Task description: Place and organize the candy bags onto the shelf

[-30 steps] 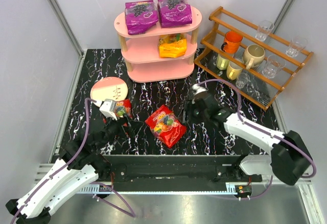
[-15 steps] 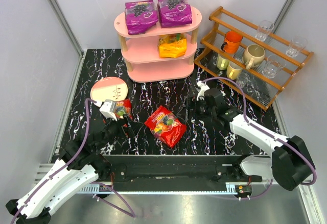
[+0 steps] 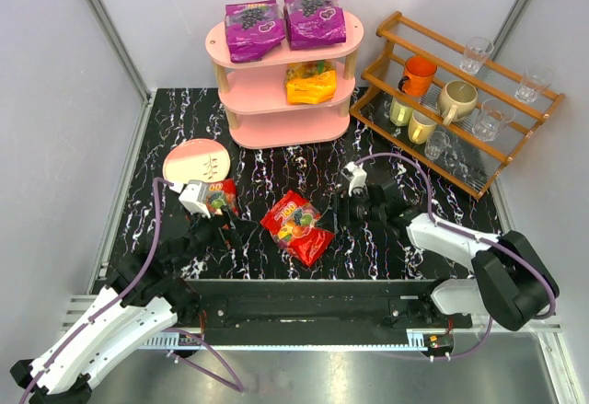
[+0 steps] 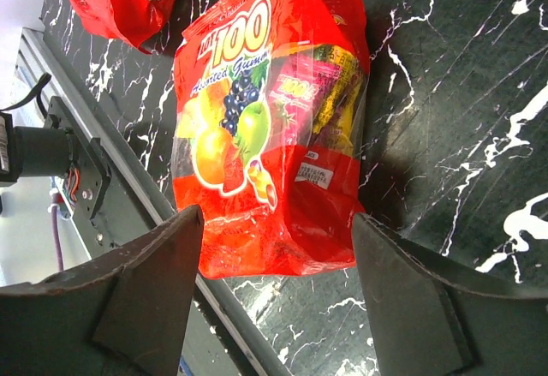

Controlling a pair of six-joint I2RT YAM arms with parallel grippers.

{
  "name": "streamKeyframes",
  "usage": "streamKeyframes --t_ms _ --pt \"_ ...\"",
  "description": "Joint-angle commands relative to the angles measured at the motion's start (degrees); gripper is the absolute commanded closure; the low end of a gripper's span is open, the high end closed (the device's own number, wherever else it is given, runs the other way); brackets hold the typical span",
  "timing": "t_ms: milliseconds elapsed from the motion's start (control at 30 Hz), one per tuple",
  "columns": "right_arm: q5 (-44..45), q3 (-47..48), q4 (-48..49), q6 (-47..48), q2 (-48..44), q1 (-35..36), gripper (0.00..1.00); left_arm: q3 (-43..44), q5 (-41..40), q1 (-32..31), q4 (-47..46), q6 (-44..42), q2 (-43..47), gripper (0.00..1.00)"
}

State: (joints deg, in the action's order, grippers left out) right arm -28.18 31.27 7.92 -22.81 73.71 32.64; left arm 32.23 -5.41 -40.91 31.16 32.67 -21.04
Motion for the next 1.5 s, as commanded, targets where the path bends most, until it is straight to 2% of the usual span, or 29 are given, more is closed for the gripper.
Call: streamKeyframes --t_ms 0,400,433,467,500,533,567,600,733,767,900,1267,1467 --pt "-2.4 1.16 3.68 0.22 2.13 0.32 0.23 0.82 -1.01 0.3 -1.36 1.0 0.73 0.01" --pt "-3.28 2.22 7.99 -1.01 8.2 1.1 0.29 0.47 -1.27 0.3 -1.19 1.08 0.91 0.01" --pt "-3.19 2.48 7.9 -1.01 9.25 1.8 0.32 0.38 -1.27 0.3 -1.19 1.08 0.91 0.01" --pt "-3.19 3.01 7.9 -0.92 9.69 2.07 0.37 0.29 -1.36 0.3 -1.19 1.17 1.0 0.01" --pt "-4.58 3.27 7.9 -0.84 10.3 2.25 0.47 0.12 -1.44 0.3 -1.27 1.17 1.09 0.01" --pt "-5.38 3.88 7.2 -0.83 11.88 2.51 0.92 0.03 -1.45 0.3 -1.36 1.17 1.09 0.01" --pt "-5.3 5.28 6.06 -1.01 12.41 2.51 1.0 -0.15 -1.45 0.3 -1.36 1.17 1.09 0.01" --pt "-3.74 4.95 6.31 -2.05 12.25 2.86 1.0 -0.15 -1.45 0.3 -1.36 1.17 1.09 0.01" --pt "2.07 -0.58 17.62 -6.11 6.46 3.57 1.0 -0.41 -1.71 0.3 -1.1 1.0 1.09 0.01" --pt "3.3 0.19 17.04 -5.76 6.36 3.57 1.0 -0.5 -1.71 0.3 -1.1 0.82 1.26 0.01" --pt "7.0 7.22 11.42 0.9 11.34 3.57 1.0 -0.67 -1.97 0.3 -1.45 0.21 0.65 0.01" --pt "20.88 23.92 14.23 17.69 20.15 3.48 1.0 -2.08 -2.41 0.3 -3.82 -0.06 -1.72 0.01" --pt "22.91 34.29 12.29 28.15 26.29 3.57 1.0 -1.82 -2.41 0.3 -5.4 -1.46 -4.27 0.01"
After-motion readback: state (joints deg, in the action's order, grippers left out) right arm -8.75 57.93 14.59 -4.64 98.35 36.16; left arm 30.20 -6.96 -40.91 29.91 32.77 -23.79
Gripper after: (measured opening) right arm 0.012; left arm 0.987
